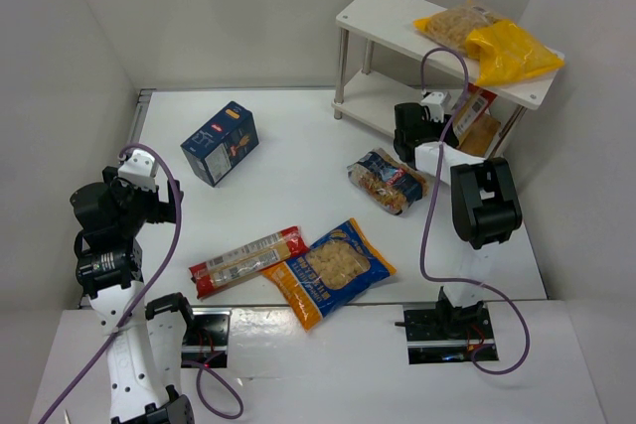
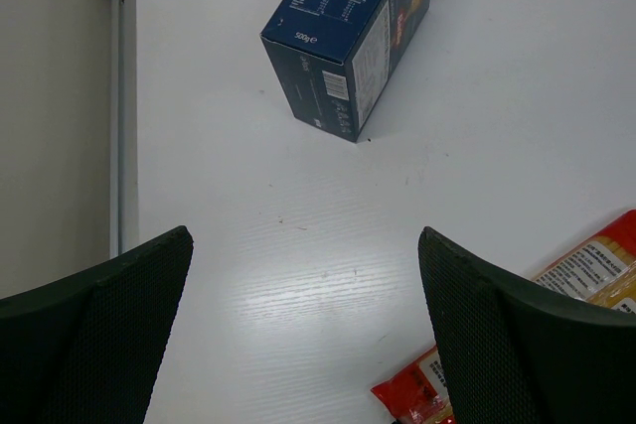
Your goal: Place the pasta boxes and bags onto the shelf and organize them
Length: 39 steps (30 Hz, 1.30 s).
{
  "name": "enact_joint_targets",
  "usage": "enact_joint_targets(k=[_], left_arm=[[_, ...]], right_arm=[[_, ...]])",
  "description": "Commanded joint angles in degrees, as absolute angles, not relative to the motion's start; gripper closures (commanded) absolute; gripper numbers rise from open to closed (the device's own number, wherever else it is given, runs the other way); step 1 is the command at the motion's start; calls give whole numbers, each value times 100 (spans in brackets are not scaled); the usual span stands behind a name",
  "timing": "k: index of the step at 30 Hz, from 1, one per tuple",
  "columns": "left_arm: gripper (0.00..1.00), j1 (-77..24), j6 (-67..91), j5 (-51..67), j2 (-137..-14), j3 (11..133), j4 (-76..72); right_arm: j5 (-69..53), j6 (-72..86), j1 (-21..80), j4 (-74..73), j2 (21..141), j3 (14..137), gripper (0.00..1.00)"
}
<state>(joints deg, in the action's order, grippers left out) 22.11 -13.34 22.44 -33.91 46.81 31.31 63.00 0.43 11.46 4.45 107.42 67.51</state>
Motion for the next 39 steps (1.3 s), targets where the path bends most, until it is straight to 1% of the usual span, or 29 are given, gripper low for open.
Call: enact_joint_targets(k=[1,5,7,8,10,11,12,20,22,26,27,29,34,39], left_arm=[[0,2250,-1345,2373,-3340,4667,2979],[0,2250,-1345,2373,-3340,4667,2979],[0,2250,-1345,2373,-3340,4667,2979],[0,2250,-1345,2373,-3340,4667,2979],[0,2250,-1345,2373,-3287,4667,2979],[0,2250,-1345,2373,-3287,4667,2979],[0,2250,-1345,2373,-3287,4667,2979],[0,2250,-1345,2373,-3287,4667,2979],[0,2250,-1345,2373,-3287,4667,2979],[0,2250,-1345,2373,-3287,4667,2979],[0,2250,-1345,2373,-3287,4667,2979],[0,2250,-1345,2373,-3287,4667,2979],[0,2250,-1345,2373,-3287,4667,2979],[0,2250,-1345,2373,-3287,4667,2979]], right_arm=[[6812,132,1011,748,10740,7137,72],[6812,132,1011,747,10793,7137,54],[6812,132,1011,747,10793,7137,54],[6812,132,1011,747,10793,7137,51],[6759,237,1011,694,10793,7137,41],[6759,237,1011,642,10793,7137,34],[6759,237,1011,642,10793,7137,32],[6759,342,1011,467,10741,7137,26],[6759,404,1063,317,10618,7189,23],[6706,457,1432,-60,10196,7032,18],[6610,457,1520,-149,10074,7031,18],[6408,676,1801,-516,9757,6918,15],[6285,738,2626,-948,9317,6654,13],[6083,923,3347,-1712,9264,6601,12]])
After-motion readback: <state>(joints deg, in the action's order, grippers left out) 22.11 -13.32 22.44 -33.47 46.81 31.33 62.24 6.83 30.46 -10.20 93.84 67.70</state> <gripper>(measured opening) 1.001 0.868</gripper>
